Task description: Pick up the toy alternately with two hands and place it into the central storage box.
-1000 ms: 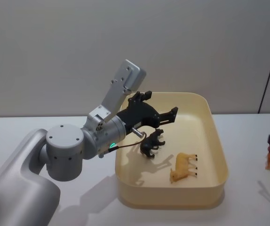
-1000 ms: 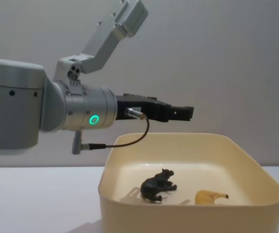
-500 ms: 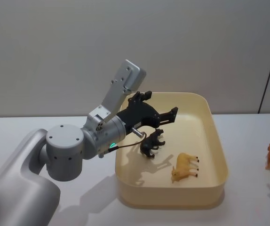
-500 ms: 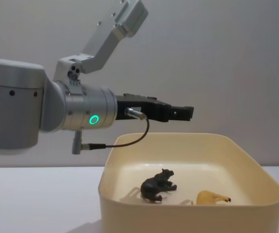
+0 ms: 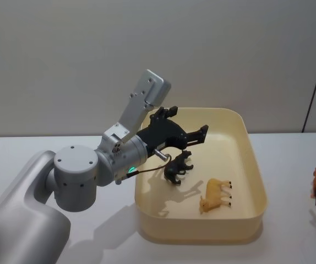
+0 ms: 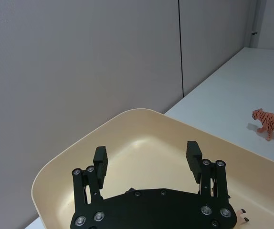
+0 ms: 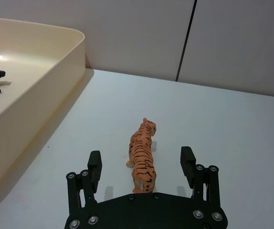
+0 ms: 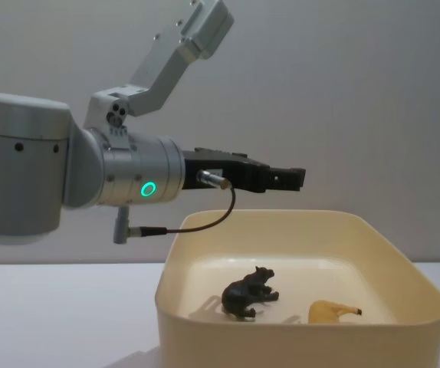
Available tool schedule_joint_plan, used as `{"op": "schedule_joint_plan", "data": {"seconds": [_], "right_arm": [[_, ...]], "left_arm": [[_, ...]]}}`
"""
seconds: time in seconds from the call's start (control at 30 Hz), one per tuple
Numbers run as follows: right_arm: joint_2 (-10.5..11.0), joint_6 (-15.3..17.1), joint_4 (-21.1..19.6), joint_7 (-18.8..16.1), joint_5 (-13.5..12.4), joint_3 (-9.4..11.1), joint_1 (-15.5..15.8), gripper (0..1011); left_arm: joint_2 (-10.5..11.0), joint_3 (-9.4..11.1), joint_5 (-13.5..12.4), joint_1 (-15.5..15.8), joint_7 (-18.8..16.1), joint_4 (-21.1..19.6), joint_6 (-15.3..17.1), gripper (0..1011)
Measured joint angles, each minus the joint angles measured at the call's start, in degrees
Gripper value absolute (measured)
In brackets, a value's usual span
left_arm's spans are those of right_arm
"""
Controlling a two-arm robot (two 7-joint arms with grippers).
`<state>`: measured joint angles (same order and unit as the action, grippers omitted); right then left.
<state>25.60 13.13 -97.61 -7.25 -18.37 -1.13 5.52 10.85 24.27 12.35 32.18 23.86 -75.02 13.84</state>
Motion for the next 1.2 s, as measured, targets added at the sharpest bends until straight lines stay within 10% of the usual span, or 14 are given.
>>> {"op": "schedule_joint_plan", "data": {"seconds": [0.53, 1.2], "right_arm": [[-3.1, 1.2, 6.7, -0.6, 2.5, -2.7, -5.3, 979], [-4.3, 1.7, 9.3, -0.8, 3.4, -3.7, -7.3, 407]], "left_arm": [[0.0, 0.0, 0.0, 0.0, 0.0, 0.0, 0.0, 1001], [0.0, 0.0, 0.0, 0.0, 0.0, 0.0, 0.0, 1001]]}}
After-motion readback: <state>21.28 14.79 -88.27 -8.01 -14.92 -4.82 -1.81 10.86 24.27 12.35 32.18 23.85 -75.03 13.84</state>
